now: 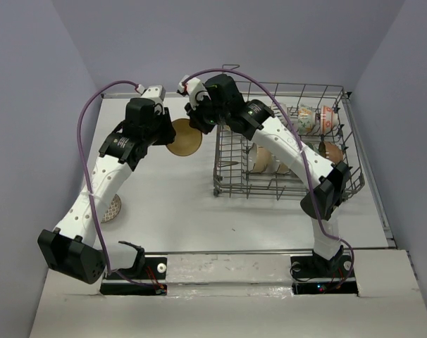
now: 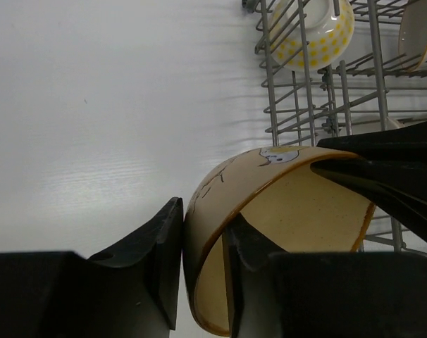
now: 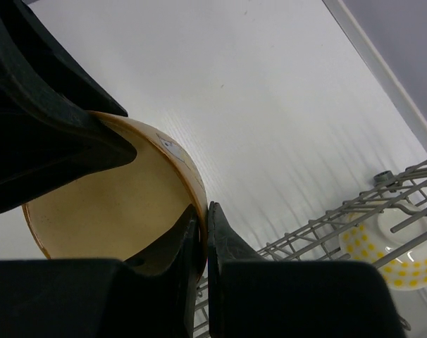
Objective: Load the bowls into the dish rack
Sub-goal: Pass from the right arm to the left
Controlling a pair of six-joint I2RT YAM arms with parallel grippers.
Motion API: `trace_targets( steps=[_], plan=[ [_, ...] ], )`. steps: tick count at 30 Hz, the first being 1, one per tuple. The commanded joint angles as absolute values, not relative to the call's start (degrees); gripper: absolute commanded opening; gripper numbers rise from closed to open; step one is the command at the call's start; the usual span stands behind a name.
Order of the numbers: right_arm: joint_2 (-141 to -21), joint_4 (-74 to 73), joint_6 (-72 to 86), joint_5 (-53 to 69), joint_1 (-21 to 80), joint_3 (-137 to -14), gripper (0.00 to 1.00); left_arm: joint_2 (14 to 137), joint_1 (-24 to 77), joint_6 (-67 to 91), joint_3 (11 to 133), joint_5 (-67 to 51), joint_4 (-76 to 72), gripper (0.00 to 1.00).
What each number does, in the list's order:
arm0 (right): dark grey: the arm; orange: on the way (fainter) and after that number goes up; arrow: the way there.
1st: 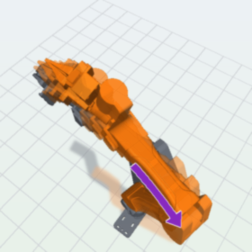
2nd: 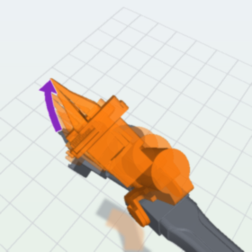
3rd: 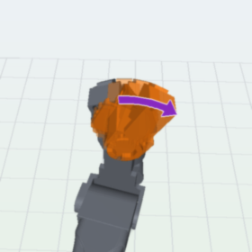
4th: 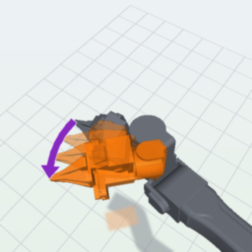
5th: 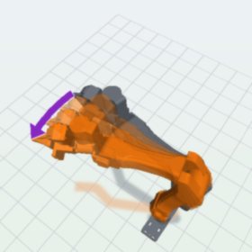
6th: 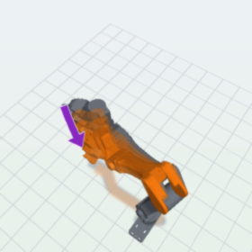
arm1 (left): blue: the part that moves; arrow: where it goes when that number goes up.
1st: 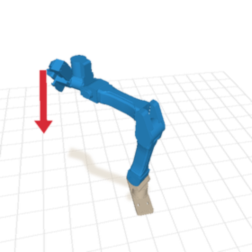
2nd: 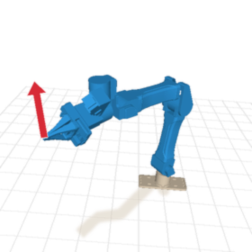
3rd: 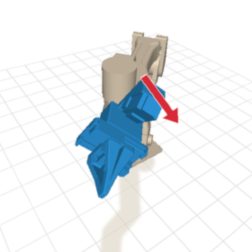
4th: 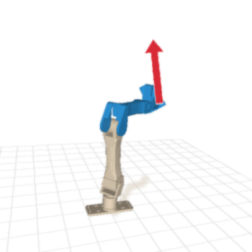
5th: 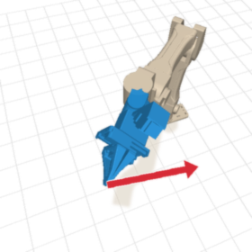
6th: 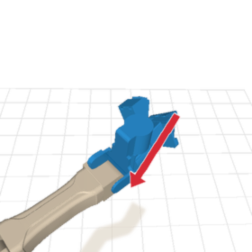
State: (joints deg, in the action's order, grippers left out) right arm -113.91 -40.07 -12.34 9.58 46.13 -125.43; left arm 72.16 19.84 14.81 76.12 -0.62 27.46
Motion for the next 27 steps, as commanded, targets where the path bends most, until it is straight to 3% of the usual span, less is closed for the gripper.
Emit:
trace_targets(
  steps=[1, 8, 13, 15, 16, 19, 27],
  plan=[
    [-108.55, -37.09, -16.25, 17.04, 46.49, -126.13, 0.02, 71.37, 19.42, 14.33, 78.05, 0.26, 26.37, 0.27],
    [-108.89, -36.21, -18.46, 17.4, 46.49, -126.47, 0.02, 71.02, 19.42, 14.24, 77.78, 0.26, 26.63, 0.0],
    [-109.25, -35.86, -19.07, 16.97, 46.49, -125.07, 0.02, 70.66, 19.42, 14.15, 77.96, 0.26, 26.63, 0.0],
    [-109.16, -35.6, -19.25, 14.61, 46.49, -124.46, 0.1, 70.58, 19.42, 14.06, 78.05, 0.35, 26.63, 0.0],
    [-108.99, -35.68, -19.42, 13.81, 46.49, -124.02, 0.23, 70.66, 19.42, 14.06, 78.05, 0.44, 26.8, 0.0],
    [-107.76, -35.07, -19.95, 10.55, 46.49, -122.7, 0.37, 70.66, 19.42, 14.15, 78.13, 0.62, 26.72, 0.0],
    [-103.89, -30.24, -20.21, 0.28, 46.49, -118.13, 0.61, 70.84, 19.51, 14.41, 78.13, 0.35, 26.19, 0.0]
  ],
)
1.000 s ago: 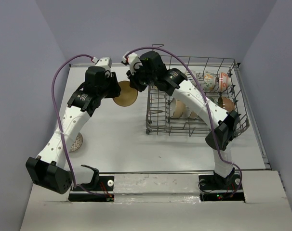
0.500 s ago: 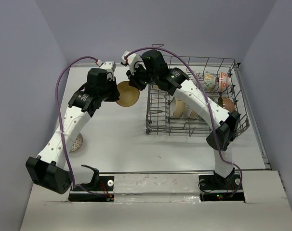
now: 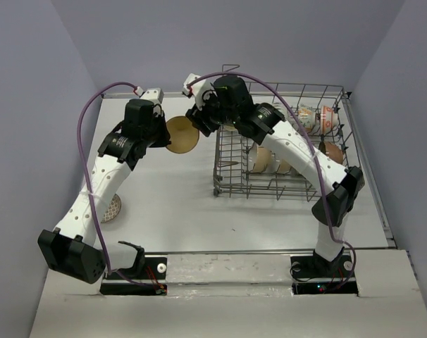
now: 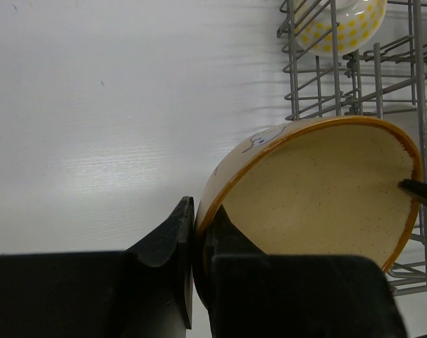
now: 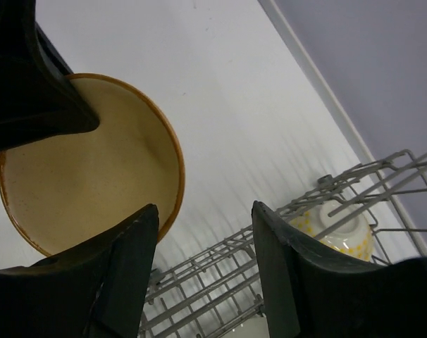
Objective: Load the bowls into the dish rack
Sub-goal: Pass from the right arm to the left, then pass from the left arm to the right
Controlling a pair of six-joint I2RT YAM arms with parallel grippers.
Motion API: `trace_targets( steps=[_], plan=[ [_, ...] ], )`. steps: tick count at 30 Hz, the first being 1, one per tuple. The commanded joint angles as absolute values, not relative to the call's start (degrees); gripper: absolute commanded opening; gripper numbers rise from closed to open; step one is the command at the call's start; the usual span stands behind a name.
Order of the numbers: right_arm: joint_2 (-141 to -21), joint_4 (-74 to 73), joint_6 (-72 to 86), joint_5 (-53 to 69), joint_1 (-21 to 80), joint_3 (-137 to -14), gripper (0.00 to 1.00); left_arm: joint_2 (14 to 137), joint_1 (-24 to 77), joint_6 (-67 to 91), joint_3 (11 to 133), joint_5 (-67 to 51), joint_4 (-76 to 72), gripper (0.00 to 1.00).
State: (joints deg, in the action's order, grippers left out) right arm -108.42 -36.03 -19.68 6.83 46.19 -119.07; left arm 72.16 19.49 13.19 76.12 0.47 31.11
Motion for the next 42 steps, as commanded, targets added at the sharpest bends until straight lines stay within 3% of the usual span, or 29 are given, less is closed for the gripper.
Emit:
trace_targets(
  steps=[1, 9, 18, 42],
  plan=[
    [-103.28, -29.54, -19.95, -2.0, 46.49, -117.78, 0.63, 70.93, 19.51, 14.41, 78.13, 0.35, 26.19, 0.0],
    [-96.33, -29.35, -23.02, -1.57, 53.51, -112.07, 0.64, 71.81, 19.51, 14.85, 78.49, 0.26, 25.75, 0.0],
    [-100.8, -32.6, -26.02, -5.61, 61.69, -111.18, 0.63, 72.33, 19.51, 15.47, 81.03, 0.44, 26.54, 0.0],
    [-107.31, -23.64, -29.09, -22.15, 62.84, -107.13, 0.57, 71.19, 19.51, 15.21, 84.2, -2.11, 28.3, 0.0]
  ],
)
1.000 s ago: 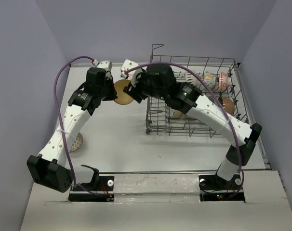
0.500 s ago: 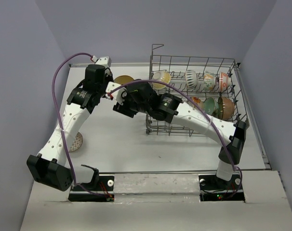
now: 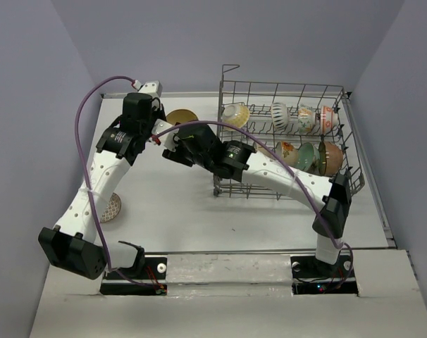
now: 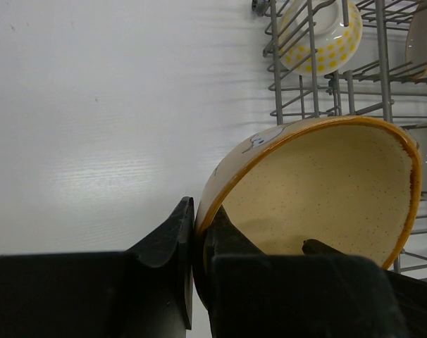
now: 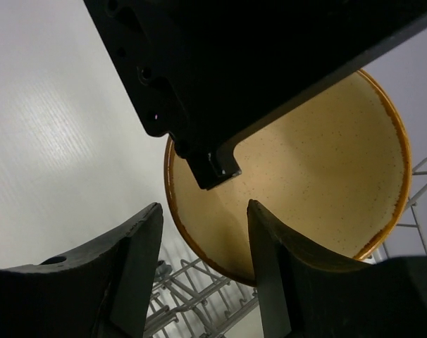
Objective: Load the bowls into the dish rack
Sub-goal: Pass from the left arm to the right
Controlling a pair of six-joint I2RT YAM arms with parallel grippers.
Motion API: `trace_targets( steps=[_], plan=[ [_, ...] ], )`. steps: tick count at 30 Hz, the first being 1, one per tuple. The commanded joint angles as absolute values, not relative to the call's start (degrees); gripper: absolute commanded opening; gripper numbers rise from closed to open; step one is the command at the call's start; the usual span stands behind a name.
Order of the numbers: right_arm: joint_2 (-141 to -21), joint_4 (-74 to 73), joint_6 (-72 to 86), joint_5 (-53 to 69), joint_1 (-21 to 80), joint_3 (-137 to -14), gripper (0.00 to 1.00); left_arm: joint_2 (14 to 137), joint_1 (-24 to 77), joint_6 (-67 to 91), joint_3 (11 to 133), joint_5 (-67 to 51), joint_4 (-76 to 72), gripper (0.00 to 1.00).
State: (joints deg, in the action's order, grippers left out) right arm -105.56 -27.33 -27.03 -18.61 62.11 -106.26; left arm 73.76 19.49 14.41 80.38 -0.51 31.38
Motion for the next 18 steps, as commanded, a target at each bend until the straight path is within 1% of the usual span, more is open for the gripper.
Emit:
trace_targets(
  steps=[1, 4, 8, 13, 18],
  plan=[
    [-107.58, -23.47, -29.61, -22.32, 63.36, -107.23, 0.57, 71.19, 19.51, 15.21, 84.2, -2.02, 28.3, 0.0],
    [-108.63, -22.41, -30.23, -23.2, 63.37, -107.67, 0.54, 71.1, 19.51, 15.03, 84.37, -1.93, 28.56, 0.0],
    [-109.16, -20.75, -31.37, -24.69, 63.37, -107.84, 0.47, 71.1, 19.51, 14.94, 84.64, -2.02, 28.74, 0.0],
    [-108.9, -18.81, -33.83, -25.84, 63.9, -106.09, 0.46, 71.45, 19.51, 14.68, 85.16, -1.93, 29.0, 0.0],
    [-105.73, -11.18, -37.17, -25.23, 65.04, -99.16, 0.45, 72.07, 19.51, 14.68, 85.87, -3.6, 29.18, 0.0]
  ],
)
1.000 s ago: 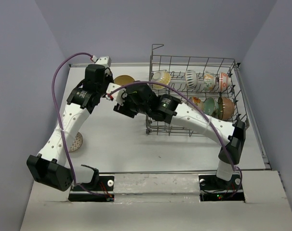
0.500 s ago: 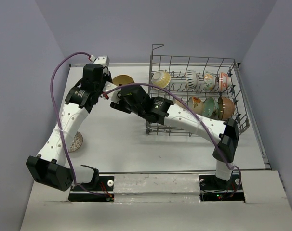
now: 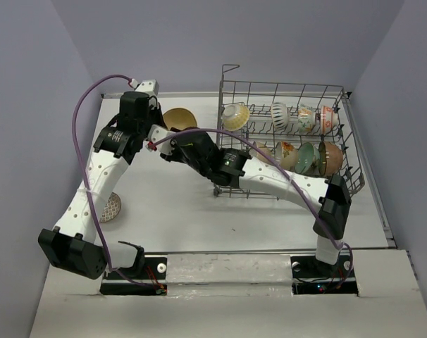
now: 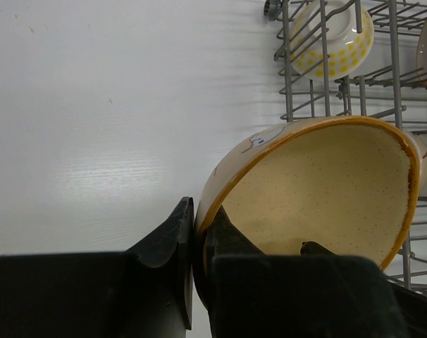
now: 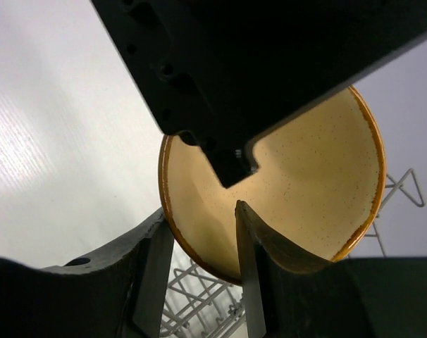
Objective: Load the bowls into the dish rack
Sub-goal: Pass from the left arm to the right
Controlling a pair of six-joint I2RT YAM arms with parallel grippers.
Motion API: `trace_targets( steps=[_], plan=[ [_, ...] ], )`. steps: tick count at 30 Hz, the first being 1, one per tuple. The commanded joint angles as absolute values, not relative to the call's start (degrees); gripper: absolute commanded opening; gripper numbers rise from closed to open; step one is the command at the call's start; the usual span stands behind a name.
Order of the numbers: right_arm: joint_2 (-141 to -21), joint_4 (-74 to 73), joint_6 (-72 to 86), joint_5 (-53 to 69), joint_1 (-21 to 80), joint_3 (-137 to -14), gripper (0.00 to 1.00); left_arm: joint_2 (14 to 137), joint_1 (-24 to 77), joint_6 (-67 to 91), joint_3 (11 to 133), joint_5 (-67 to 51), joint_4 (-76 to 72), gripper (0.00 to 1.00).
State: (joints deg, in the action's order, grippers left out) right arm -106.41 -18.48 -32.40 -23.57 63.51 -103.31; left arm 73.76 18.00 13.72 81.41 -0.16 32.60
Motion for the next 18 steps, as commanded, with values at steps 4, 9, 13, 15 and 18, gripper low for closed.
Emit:
trace_targets(
  steps=[4, 9, 13, 15, 18],
  plan=[
    [-101.09, -4.49, -39.55, -24.17, 65.56, -91.08, 0.44, 72.16, 19.51, 14.85, 86.83, -5.44, 29.35, 0.0],
    [-98.7, 2.45, -42.71, -24.52, 65.57, -86.58, 0.44, 72.16, 19.51, 15.03, 87.89, -7.47, 30.14, 0.0],
    [-98.44, 4.22, -43.77, -25.49, 65.57, -85.34, 0.39, 72.16, 19.51, 15.2, 88.42, -8.44, 30.41, 0.0],
    [-98.61, 4.31, -43.95, -25.4, 65.57, -85.34, 0.27, 72.07, 19.51, 15.29, 88.59, -8.79, 30.67, 0.0],
    [-98.79, 4.57, -44.3, -25.4, 65.57, -85.25, 0.04, 71.98, 19.51, 15.38, 88.95, -9.23, 31.02, 0.0]
  ],
)
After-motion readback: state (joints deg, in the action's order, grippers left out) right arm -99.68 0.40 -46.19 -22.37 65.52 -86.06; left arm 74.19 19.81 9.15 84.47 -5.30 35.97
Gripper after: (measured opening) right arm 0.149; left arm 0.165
